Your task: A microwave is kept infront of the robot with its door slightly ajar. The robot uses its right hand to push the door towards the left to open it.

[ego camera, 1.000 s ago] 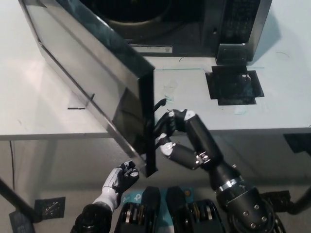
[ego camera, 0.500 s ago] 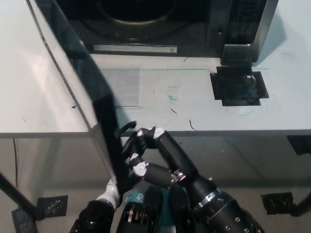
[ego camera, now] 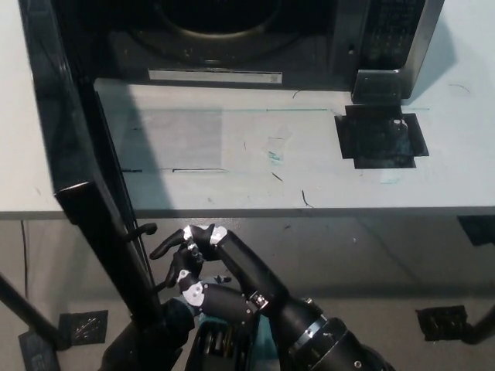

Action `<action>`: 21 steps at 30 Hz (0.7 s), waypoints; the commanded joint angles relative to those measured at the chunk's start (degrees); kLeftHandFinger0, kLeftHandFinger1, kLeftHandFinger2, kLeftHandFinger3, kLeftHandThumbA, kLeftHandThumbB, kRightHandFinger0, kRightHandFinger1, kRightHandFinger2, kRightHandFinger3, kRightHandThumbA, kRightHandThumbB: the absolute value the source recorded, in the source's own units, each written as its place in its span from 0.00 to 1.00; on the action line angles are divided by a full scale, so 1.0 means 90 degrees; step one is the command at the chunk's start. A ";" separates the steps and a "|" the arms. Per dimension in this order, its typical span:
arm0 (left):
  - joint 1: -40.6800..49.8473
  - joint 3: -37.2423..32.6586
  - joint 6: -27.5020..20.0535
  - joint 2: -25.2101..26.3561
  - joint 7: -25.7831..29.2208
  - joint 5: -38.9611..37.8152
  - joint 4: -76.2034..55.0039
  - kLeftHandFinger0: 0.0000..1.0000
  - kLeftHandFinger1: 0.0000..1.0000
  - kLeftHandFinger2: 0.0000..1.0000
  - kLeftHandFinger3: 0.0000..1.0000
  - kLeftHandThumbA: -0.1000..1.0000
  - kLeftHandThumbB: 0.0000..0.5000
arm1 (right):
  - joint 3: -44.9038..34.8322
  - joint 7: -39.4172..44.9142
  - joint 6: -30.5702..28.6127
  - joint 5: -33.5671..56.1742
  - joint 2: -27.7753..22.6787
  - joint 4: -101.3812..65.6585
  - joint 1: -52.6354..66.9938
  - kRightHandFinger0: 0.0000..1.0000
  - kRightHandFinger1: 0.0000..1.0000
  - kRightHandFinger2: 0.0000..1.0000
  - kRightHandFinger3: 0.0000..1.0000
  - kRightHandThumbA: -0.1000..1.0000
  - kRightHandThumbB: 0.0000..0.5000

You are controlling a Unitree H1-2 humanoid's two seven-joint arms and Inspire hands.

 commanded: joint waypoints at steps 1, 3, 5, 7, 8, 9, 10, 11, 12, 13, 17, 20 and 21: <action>-0.0314 -0.0042 -0.0086 0.0017 0.0204 0.0334 0.0031 1.00 1.00 1.00 1.00 0.49 0.22 | -0.0003 0.0118 -0.0059 -0.0065 0.0177 -0.0258 -0.0106 0.21 0.27 0.37 0.57 0.16 0.30; -0.0316 -0.0012 -0.0095 0.0012 0.0203 0.0368 0.0043 1.00 1.00 1.00 1.00 0.49 0.22 | -0.0010 0.0128 -0.0059 -0.0071 0.0183 -0.0258 -0.0103 0.21 0.27 0.37 0.57 0.16 0.30; -0.0343 0.0015 -0.0109 0.0027 0.0193 0.0390 0.0057 1.00 1.00 1.00 1.00 0.49 0.22 | -0.0018 0.0128 -0.0072 -0.0082 0.0204 -0.0223 -0.0136 0.21 0.27 0.37 0.57 0.16 0.30; 0.0113 0.1083 -0.0370 -0.0092 0.0137 -0.0752 -0.0555 0.87 0.87 0.92 0.89 0.36 0.59 | -0.0318 0.0149 0.0082 0.0113 -0.0124 -0.0779 0.0151 0.28 0.34 0.42 0.62 0.19 0.25; 0.0848 0.2646 -0.0610 -0.0262 0.0028 -0.2345 -0.1657 1.00 0.91 0.90 0.76 0.25 0.40 | -0.0917 0.0131 0.0380 0.0546 -0.0647 -0.1752 0.0706 0.32 0.36 0.45 0.64 0.21 0.26; 0.0897 0.2764 -0.0656 -0.0279 -0.0077 -0.2365 -0.1702 0.96 0.92 0.92 0.78 0.27 0.54 | -0.1130 0.0091 0.0466 0.0680 -0.0774 -0.1971 0.0888 0.34 0.37 0.47 0.66 0.21 0.23; 0.0947 0.2879 -0.0720 -0.0302 -0.0178 -0.2360 -0.1761 0.92 0.90 0.92 0.79 0.27 0.51 | -0.1276 0.0062 0.0504 0.0769 -0.0857 -0.2109 0.1010 0.34 0.38 0.48 0.66 0.20 0.21; 0.0963 0.2944 -0.0843 -0.0313 -0.0265 -0.2337 -0.1749 0.89 0.86 0.89 0.78 0.26 0.44 | -0.1508 0.0020 0.0553 0.1025 -0.0924 -0.2257 0.1174 0.35 0.38 0.49 0.65 0.18 0.21; 0.0968 0.3003 -0.0846 -0.0325 -0.0293 -0.2292 -0.1756 0.88 0.85 0.88 0.77 0.25 0.42 | -0.1576 0.0020 0.0583 0.1114 -0.0931 -0.2298 0.1217 0.35 0.38 0.49 0.65 0.18 0.21; 0.0983 0.3046 -0.0849 -0.0330 -0.0357 -0.2279 -0.1818 0.83 0.82 0.86 0.76 0.27 0.48 | -0.1683 -0.0002 0.0539 0.1144 -0.0989 -0.2354 0.1274 0.35 0.38 0.50 0.65 0.17 0.19; 0.1064 0.3326 -0.0694 -0.0430 -0.0404 -0.2108 -0.2020 0.88 0.86 0.88 0.78 0.23 0.45 | -0.2593 -0.0191 0.0337 0.1679 -0.1186 -0.2488 0.1806 0.38 0.41 0.53 0.65 0.14 0.18; 0.1101 0.3408 -0.0668 -0.0438 -0.0453 -0.1978 -0.2079 0.86 0.83 0.86 0.78 0.26 0.48 | -0.3258 -0.0316 -0.0096 0.1747 -0.1248 -0.2135 0.2123 0.36 0.40 0.50 0.65 0.20 0.19; 0.1122 0.3430 -0.0618 -0.0449 -0.0450 -0.1968 -0.2095 0.85 0.81 0.84 0.75 0.27 0.52 | -0.3440 -0.0328 -0.0061 0.1897 -0.1209 -0.2077 0.2206 0.37 0.40 0.49 0.64 0.20 0.21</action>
